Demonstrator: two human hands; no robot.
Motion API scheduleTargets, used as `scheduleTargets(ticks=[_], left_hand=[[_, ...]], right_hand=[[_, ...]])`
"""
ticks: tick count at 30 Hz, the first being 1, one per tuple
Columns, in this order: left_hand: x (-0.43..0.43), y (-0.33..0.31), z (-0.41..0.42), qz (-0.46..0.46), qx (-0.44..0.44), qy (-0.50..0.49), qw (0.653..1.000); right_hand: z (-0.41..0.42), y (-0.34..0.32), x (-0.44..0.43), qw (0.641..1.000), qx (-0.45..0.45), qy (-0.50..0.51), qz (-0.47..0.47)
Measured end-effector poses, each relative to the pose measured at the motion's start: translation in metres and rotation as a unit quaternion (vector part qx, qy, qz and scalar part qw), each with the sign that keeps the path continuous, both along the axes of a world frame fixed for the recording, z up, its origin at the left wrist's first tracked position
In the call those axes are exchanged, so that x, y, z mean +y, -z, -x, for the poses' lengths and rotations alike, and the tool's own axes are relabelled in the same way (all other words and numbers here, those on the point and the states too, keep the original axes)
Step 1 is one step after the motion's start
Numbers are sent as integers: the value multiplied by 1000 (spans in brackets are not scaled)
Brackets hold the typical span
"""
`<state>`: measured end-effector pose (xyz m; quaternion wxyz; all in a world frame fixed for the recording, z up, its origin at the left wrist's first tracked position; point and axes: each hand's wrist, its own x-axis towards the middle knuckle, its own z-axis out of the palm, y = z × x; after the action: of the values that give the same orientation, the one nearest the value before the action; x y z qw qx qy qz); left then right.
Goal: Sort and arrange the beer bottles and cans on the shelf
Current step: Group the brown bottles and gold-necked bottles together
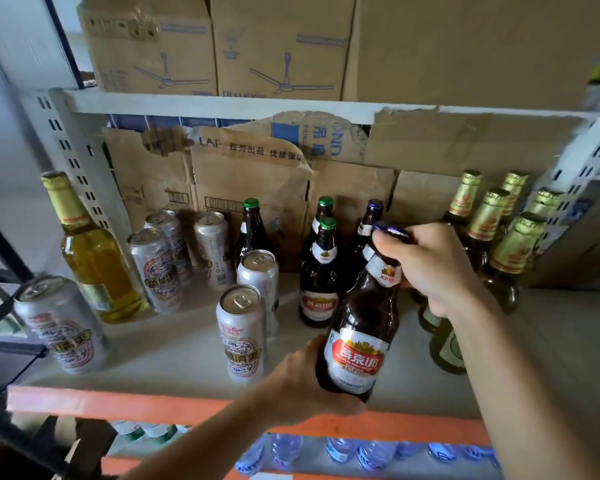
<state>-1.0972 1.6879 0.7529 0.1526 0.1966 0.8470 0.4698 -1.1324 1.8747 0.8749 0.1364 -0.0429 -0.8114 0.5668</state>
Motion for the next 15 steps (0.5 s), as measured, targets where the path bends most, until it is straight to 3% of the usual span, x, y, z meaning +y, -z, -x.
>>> scheduleTargets(ticks=[10, 15], left_hand=[[22, 52, 32, 90, -9, -12, 996], [33, 60, 38, 114, -1, -42, 993]], right_hand=[[4, 25, 31, 990, 44, 36, -131], [10, 38, 39, 987, 41, 39, -152]])
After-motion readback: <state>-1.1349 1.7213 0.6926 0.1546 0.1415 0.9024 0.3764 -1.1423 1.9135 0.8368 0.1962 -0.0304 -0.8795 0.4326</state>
